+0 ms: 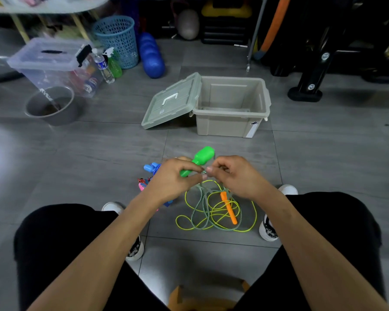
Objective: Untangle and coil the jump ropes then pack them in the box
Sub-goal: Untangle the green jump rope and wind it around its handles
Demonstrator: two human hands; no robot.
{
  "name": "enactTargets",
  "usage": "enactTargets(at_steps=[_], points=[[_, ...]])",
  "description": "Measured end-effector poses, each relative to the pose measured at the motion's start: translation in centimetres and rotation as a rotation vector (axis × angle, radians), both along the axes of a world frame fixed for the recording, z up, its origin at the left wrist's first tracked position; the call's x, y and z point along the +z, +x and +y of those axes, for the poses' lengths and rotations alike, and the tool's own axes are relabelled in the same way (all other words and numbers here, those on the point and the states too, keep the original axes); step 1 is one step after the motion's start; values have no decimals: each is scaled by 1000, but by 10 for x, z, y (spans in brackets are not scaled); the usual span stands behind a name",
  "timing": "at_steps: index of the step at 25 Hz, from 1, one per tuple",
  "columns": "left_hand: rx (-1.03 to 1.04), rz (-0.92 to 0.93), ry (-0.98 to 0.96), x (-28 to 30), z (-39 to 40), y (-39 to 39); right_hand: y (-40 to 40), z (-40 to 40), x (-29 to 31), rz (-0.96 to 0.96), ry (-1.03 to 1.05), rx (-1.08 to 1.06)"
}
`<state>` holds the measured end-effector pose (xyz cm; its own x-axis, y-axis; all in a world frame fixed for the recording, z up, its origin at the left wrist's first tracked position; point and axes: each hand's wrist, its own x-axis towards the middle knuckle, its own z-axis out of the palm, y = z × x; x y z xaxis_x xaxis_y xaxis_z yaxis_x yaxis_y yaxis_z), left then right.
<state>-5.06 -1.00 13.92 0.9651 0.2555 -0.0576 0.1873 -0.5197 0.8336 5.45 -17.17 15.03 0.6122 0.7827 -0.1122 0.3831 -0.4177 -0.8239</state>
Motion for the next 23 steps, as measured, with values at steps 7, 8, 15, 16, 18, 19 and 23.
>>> enactTargets(at_steps=[7,8,15,16,18,19,23], points=[[527,142,225,-7,41,-1,8,-10,9,51,-28,-45],[522,262,252,-12,48,-4,10,-13,12,43,-9,-64],[140,145,-237,4,6,2,0,-5,8,-3,21,61],[94,107,-209,7,1,2,-1,-3,8,3,42,76],[75,51,-177,9,-2,1,0,-3,8,35,64,53],[118,33,-188,10,-1,2,1,-4,9,70,55,25],[452,60,-189,5,29,3,10,-10,8,136,-83,-27]])
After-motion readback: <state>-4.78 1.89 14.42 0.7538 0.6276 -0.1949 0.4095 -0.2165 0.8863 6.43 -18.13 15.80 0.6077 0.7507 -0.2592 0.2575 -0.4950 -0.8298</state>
